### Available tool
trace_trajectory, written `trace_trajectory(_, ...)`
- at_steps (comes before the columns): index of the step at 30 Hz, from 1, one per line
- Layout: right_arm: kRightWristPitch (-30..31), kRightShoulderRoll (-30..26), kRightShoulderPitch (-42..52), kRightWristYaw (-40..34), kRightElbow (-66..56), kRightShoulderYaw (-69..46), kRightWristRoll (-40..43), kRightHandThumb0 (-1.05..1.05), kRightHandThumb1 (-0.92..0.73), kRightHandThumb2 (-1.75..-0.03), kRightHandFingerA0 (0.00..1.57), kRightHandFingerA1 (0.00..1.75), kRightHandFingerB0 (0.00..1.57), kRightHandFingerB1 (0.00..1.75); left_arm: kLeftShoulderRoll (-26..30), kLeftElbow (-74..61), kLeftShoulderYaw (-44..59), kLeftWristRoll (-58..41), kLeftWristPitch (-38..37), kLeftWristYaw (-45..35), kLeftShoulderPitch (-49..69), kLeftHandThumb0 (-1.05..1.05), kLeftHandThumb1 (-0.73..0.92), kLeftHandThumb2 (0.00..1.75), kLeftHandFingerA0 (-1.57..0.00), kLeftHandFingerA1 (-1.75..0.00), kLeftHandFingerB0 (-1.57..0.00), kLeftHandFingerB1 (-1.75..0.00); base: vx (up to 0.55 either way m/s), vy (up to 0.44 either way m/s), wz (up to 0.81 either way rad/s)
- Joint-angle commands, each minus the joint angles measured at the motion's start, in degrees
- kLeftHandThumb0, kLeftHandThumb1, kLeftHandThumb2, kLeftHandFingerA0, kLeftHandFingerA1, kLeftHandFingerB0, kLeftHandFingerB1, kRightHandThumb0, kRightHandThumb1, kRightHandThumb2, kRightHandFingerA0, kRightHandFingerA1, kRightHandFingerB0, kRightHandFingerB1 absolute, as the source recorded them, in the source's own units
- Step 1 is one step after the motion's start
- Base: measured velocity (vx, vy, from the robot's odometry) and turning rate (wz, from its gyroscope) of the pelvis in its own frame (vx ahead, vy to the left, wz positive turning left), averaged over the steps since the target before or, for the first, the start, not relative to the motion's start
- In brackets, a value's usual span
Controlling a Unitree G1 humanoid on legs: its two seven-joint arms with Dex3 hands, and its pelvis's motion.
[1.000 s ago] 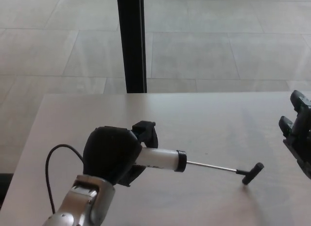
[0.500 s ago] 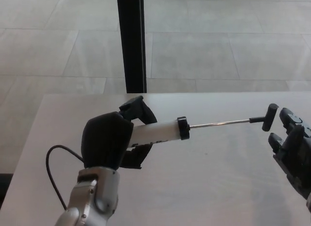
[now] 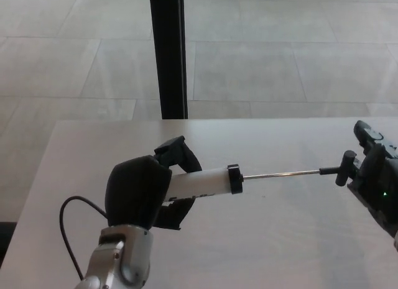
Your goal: The robot uses its left hand to lift the air pump kept on the middle of the desk and use the right hand to compress the handle
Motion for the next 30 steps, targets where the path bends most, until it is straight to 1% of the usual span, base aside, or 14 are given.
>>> trace_trajectory(1,1.06,-3.60,-2.56,1.50,0.17,0.34,-0.80,-1.04,-0.92,-1.32,0.00,0.14,0.00,0.00,1.39,0.75,-0.79,1.18,-0.90,1.88,-0.33,-0.06,0.44,1.36,-1.01,-1.75,-0.89,-1.57,0.00,0.000,0.00)
trace_trajectory(4,0.68,-4.82,-3.65,2.23,0.76,0.38,-0.50,-1.04,-0.92,-1.32,0.00,0.14,0.00,0.00,1.50,0.65,-0.89,0.91,-0.65,1.98,-0.41,-0.07,0.44,1.35,-1.00,-1.75,-0.88,-1.57,0.00,0.000,0.00)
trace_trajectory(5,0.57,-4.86,-4.20,2.03,0.73,0.26,-0.39,-1.03,-0.92,-1.32,0.00,0.15,0.00,0.00,1.47,0.57,-0.91,0.79,-0.60,2.21,-0.25,-0.08,0.43,1.37,-1.02,-1.75,-0.82,-1.62,0.00,0.000,0.00)
trace_trajectory(6,0.98,-4.91,-4.54,1.90,0.73,0.22,-0.31,-1.03,-0.92,-1.32,0.00,0.16,0.00,0.00,1.46,0.52,-0.96,0.85,-0.50,2.43,-0.28,-0.07,0.44,1.36,-1.01,-1.75,-0.88,-1.55,0.00,0.000,0.00)
trace_trajectory(9,0.70,-4.76,-4.25,2.03,0.75,0.47,-0.41,-1.02,-0.92,-1.33,0.00,0.16,0.00,0.00,1.31,0.28,-0.96,0.57,-0.33,2.38,-0.27,-0.07,0.43,1.37,-1.01,-1.75,-0.89,-1.55,0.00,0.000,0.00)
trace_trajectory(10,1.29,-4.44,-3.80,1.60,0.26,0.59,-0.45,-1.03,-0.92,-1.33,0.00,0.15,0.00,0.00,1.01,-0.03,-0.83,0.10,-0.06,1.88,-0.28,-0.07,0.48,1.30,-1.02,-1.75,-0.90,-1.54,0.00,0.000,0.00)
trace_trajectory(20,-0.26,-0.83,-0.05,0.46,2.43,2.76,-1.26,-1.03,-0.92,-1.33,0.00,0.16,0.00,0.00,0.33,-0.43,-0.31,-0.62,0.29,1.62,-1.59,-0.05,0.44,1.34,-1.02,-1.75,-0.89,-1.55,0.00,0.000,0.00)
trace_trajectory(21,-0.55,-0.34,-0.07,0.23,2.65,2.70,-1.11,-1.01,-0.92,-1.02,0.00,0.00,0.00,0.02,0.27,-0.47,-0.25,-0.63,0.42,1.51,-1.73,-0.05,0.45,1.32,-0.99,-1.75,-0.88,-1.56,0.00,0.000,0.00)
trace_trajectory(22,-0.96,0.39,-0.11,-0.10,2.96,2.61,-0.88,-1.01,-0.92,-1.02,0.00,0.00,0.00,0.02,0.20,-0.52,-0.18,-0.65,0.60,1.35,-1.93,-0.05,0.45,1.32,-0.99,-1.75,-0.88,-1.56,0.00,0.000,0.00)
trace_trajectory(23,-1.31,0.59,-0.05,0.03,3.32,2.77,-0.99,-1.04,-0.90,-1.32,0.00,0.17,0.00,0.00,0.12,-0.64,-0.18,-0.69,0.67,1.20,-1.95,-0.05,0.44,1.34,-0.99,-1.75,-0.88,-1.56,0.00,0.000,0.00)
trace_trajectory(26,-0.93,2.26,-0.28,-0.81,3.14,2.98,-0.86,-1.03,-0.89,-1.32,0.00,0.18,0.00,0.01,-0.55,-0.23,0.03,-1.24,0.14,1.53,-2.57,-0.07,0.44,1.34,-0.99,-1.75,-0.88,-1.58,0.00,0.000,0.00)
trace_trajectory(27,-1.20,2.37,-0.35,-0.58,3.16,3.25,-1.06,-1.00,-0.92,-0.99,0.00,0.00,0.00,0.00,-0.68,-0.22,0.00,-1.09,0.52,1.45,-2.69,-0.06,0.43,1.33,-0.97,-1.75,-0.87,-1.59,0.00,0.000,0.00)
trace_trajectory(29,-1.61,2.48,-0.27,-0.52,3.01,3.50,-1.40,-0.98,-0.92,-0.94,0.00,0.00,0.00,0.00,-0.73,0.15,-0.14,-0.82,0.16,2.01,-2.90,-0.06,0.42,1.33,-0.97,-1.75,-0.88,-1.58,0.00,0.000,0.00)
trace_trajectory(30,-2.00,2.19,-0.67,-0.62,3.13,4.06,-2.20,-1.04,-0.91,-1.34,0.00,0.16,0.00,0.00,-0.28,0.29,-0.59,-0.24,-0.16,1.93,-2.94,-0.07,0.43,1.33,-0.96,-1.75,-0.87,-1.57,0.00,0.000,0.00)
